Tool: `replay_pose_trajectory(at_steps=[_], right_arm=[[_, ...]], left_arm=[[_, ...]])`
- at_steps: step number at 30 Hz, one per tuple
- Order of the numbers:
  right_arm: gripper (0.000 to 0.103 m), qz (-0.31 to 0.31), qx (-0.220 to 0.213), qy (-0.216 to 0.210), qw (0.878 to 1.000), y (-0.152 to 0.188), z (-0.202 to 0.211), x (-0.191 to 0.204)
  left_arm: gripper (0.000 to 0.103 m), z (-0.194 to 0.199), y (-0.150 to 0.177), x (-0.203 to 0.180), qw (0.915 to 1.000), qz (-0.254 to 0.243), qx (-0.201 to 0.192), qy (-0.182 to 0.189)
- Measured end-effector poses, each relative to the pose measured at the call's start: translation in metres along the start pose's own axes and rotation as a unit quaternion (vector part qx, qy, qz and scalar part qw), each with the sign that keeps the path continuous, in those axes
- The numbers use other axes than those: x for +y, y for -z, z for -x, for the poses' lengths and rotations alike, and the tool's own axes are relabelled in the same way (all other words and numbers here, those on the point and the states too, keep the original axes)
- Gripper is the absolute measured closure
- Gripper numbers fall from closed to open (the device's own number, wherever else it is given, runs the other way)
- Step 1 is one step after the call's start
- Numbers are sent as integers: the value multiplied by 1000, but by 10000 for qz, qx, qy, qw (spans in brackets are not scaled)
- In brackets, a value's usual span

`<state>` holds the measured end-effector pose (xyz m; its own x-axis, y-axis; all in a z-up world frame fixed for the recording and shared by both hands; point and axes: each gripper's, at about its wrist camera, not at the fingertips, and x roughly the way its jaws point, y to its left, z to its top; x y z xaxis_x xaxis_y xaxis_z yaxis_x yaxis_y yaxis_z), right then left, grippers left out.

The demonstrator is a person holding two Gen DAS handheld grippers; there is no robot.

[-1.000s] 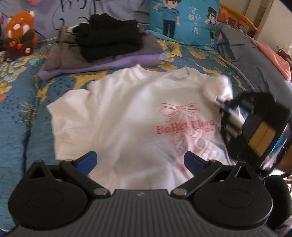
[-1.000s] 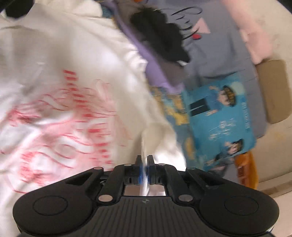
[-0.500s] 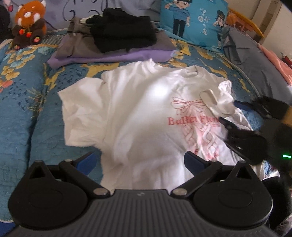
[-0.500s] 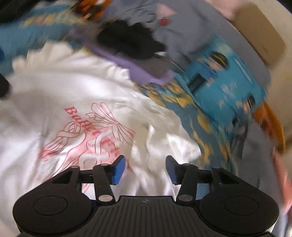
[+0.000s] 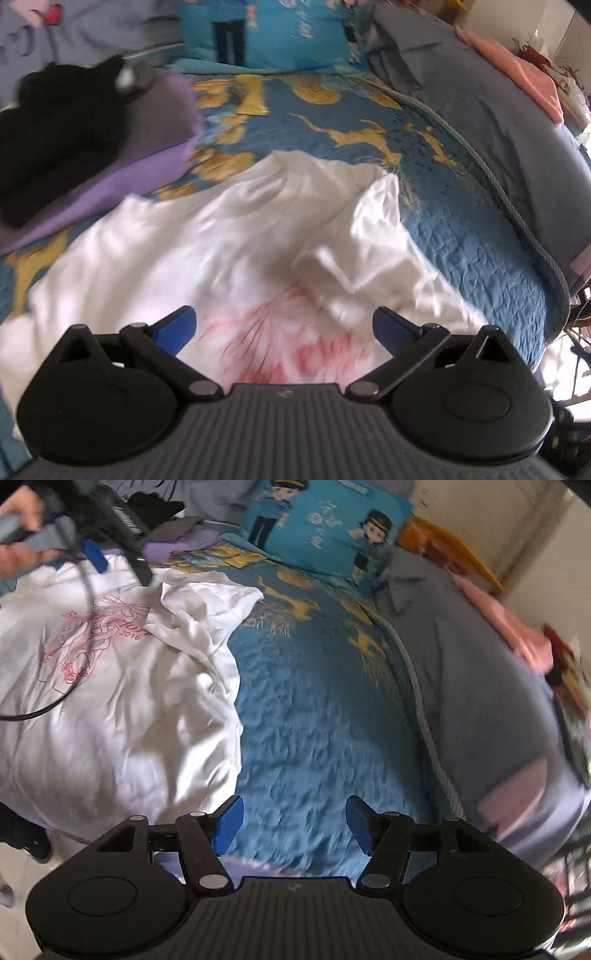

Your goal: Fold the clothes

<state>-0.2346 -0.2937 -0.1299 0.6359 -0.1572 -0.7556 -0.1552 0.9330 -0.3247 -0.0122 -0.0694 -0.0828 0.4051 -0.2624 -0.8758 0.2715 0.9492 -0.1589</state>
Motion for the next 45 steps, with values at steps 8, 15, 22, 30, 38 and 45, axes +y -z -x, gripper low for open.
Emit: replay_pose_trajectory(at_steps=[8,15,22,30,38,45], right_arm=[[42,-447,-165,-374,9982,2,0,-6],[40,-499,-186,-1136,9921,-6,-14,-9],[40,-470,-58,-1201,9916,-6,-20,-8],[48,-455,146,-1493,9876,-2,-20,-7],[62,-106,358,-1621,9861,-7,-32,3],[44,-643,622,-1884,9780,-17,-53,-11]], left_arm=[[0,-48,-35,25,9896,928,390,1025],[0,-75,-54,27,9811,492,681,1746],[9,-86,-66,-9,9738,-368,850,2078],[67,-92,-66,-2,9745,-80,1094,1957],[85,-89,-62,5,9742,64,1139,1946],[65,-92,-64,3,9727,-36,1261,1947]])
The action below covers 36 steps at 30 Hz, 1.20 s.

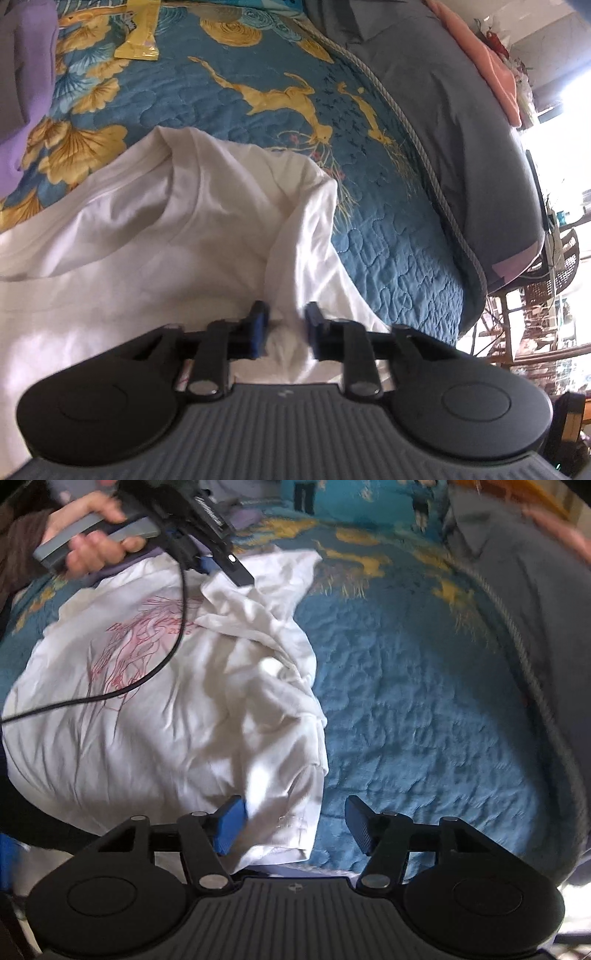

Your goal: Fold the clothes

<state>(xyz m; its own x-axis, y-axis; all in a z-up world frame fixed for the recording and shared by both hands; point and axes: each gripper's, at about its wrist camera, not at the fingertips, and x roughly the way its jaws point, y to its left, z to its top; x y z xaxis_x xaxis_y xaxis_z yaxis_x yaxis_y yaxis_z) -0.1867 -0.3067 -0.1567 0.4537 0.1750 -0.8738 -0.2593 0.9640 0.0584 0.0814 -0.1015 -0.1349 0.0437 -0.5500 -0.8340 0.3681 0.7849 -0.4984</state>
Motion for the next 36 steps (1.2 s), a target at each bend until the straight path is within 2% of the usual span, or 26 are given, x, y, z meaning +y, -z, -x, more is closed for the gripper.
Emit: replay_pose_trajectory(at_steps=[2,3,5,6,7,8,9,15,17,19,21,27,31,36], right_arm=[[45,-310,187,-199,9991,-1,-7,-9],[49,-452,245,-294,9982,-1,-9,-13],[63,-708,325,-496,9957,1,-13,-20],[76,-757,344,-545,9950,1,-14,-21],[83,-803,361,-592,9944,2,-15,-22],[86,-786,330,-590,9946,3,-13,-20],[93,-769,298,-589,9949,4,-12,-19],[95,-656,-8,-356,9972,6,6,-4],[95,-600,-71,-153,9981,8,16,2],[95,-350,-124,128,9992,8,24,12],[95,206,-226,460,9985,5,33,35],[95,909,-423,293,9945,-15,51,80],[95,1244,-291,56,9918,-23,42,110],[95,1359,125,-443,9897,-29,13,136]], left_arm=[[65,-2,-1,-2,10000,-45,42,-38],[65,-2,-1,-3,10000,-36,61,-45],[71,-4,-2,-1,9999,54,58,-78],[80,-5,-2,0,9999,102,51,-82],[89,-5,-1,2,9998,150,44,-81],[90,-6,-1,3,9998,198,36,-79],[93,-5,0,4,9997,231,26,-72],[97,11,5,-2,9993,251,-167,-231],[97,19,6,-5,9989,244,-235,-323],[97,25,7,-13,9984,96,-277,-483],[97,32,8,-21,9974,-41,-317,-648],[97,66,9,-22,9943,-44,-521,-928],[96,89,18,-12,9912,-33,-491,-1232],[96,101,35,10,9840,-19,-315,-1753]])
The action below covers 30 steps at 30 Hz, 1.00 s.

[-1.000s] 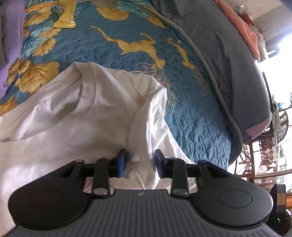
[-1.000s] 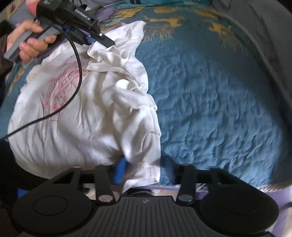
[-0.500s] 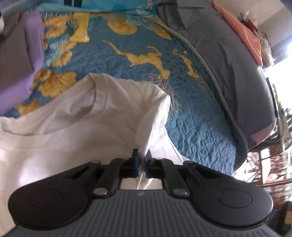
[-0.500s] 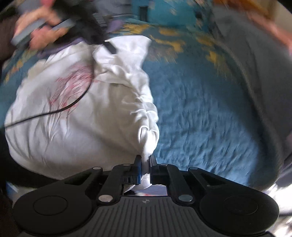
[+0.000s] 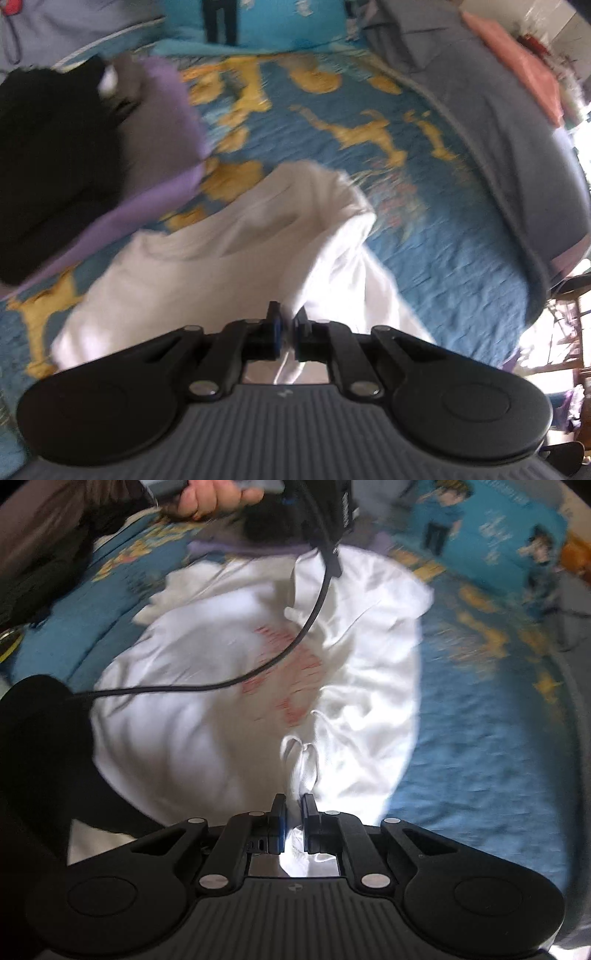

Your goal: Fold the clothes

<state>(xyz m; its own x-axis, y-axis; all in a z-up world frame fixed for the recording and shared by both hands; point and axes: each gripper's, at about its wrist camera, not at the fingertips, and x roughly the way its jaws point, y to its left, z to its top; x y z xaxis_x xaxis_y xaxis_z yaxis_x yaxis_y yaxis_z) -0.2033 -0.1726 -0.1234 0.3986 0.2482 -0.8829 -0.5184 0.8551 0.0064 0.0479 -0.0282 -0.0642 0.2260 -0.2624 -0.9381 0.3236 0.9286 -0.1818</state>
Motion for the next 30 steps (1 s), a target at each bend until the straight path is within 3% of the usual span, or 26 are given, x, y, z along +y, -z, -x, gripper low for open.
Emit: replay_pose_trajectory(at_steps=[6,8,13,16,18,21,24,27,30], right_arm=[[93,-296,469,-526,9971,5,-32,12],[85,-422,595,-684,9950,7,-39,10],[80,-767,860,-1078,9875,14,-54,4],[79,-912,873,-1216,9845,18,-51,-2],[68,-960,916,-1298,9826,21,-45,-5],[59,-880,681,-1328,9849,24,-17,-10],[50,-1007,248,-1235,9869,22,15,-26],[47,-1076,-335,-824,9902,5,36,-49],[43,-956,-797,-237,9919,-29,33,-73]], left_arm=[[91,-21,12,14,9987,17,67,-509],[86,-24,12,15,9979,114,8,-636],[77,-26,17,16,9893,-63,-14,-1458],[71,-15,23,25,9906,64,-62,-1365],[63,-2,28,33,9907,206,-152,-1339],[60,22,35,43,9873,242,-335,-1537],[49,48,42,52,9839,332,-580,-1659],[49,65,46,57,9880,555,-810,-1196],[39,68,53,36,9924,357,-932,-713]])
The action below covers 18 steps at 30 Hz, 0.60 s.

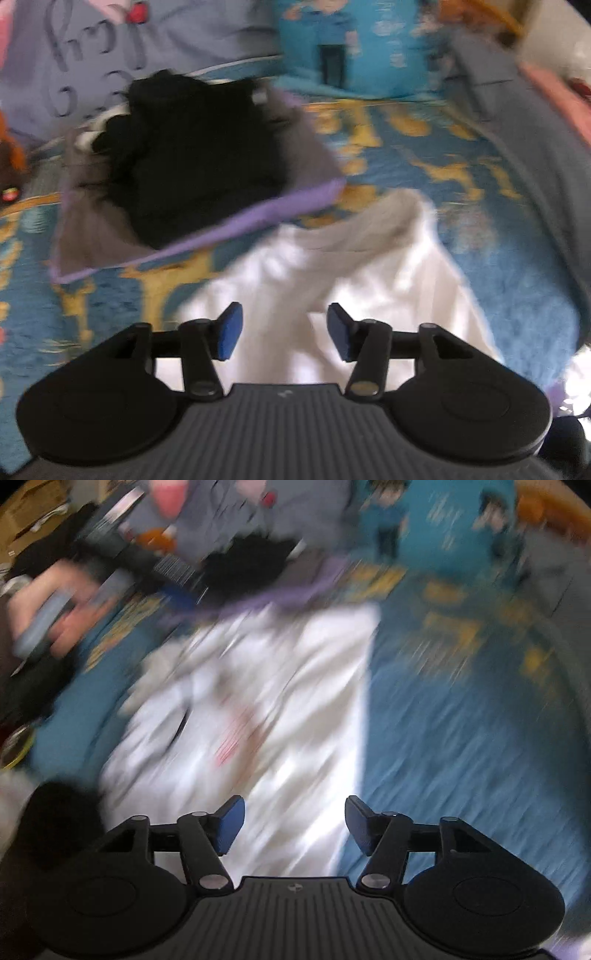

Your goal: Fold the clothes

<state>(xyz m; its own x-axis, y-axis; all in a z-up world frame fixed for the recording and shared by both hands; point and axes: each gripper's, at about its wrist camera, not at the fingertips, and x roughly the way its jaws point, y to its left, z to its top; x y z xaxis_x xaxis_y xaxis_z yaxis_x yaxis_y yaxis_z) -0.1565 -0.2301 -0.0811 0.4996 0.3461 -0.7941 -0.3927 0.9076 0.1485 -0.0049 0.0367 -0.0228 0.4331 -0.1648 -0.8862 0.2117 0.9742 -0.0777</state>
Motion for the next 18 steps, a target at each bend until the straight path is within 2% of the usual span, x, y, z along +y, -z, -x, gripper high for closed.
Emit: replay_pose_trajectory(at_steps=[2,4,7,9,13,17,18], right_arm=[[43,265,-230,245,9991,-28,-12,-15],[44,372,-87,212,9990,-62,-38,-30],[46,-157,216,-1,9996,-107,-76,-59],[46,-616,437,-151,9970,-136,-102,-78],[46,-1713,945,-364,9800,-184,-150,-109],[48,-2211,1437,-336,9640,-200,-187,-112],[52,-2333,1537,-338,9596,-203,-195,-113]], left_arm=[[34,1,8,-21,9995,-123,-31,283],[31,-6,21,-48,9972,-270,64,695],[19,-16,46,-87,9935,-557,131,983],[16,-26,63,-105,9931,-674,184,942],[16,-51,83,-119,9941,-699,337,758],[16,-65,87,-109,9936,-393,472,947],[16,-67,88,-109,9936,-389,473,952]])
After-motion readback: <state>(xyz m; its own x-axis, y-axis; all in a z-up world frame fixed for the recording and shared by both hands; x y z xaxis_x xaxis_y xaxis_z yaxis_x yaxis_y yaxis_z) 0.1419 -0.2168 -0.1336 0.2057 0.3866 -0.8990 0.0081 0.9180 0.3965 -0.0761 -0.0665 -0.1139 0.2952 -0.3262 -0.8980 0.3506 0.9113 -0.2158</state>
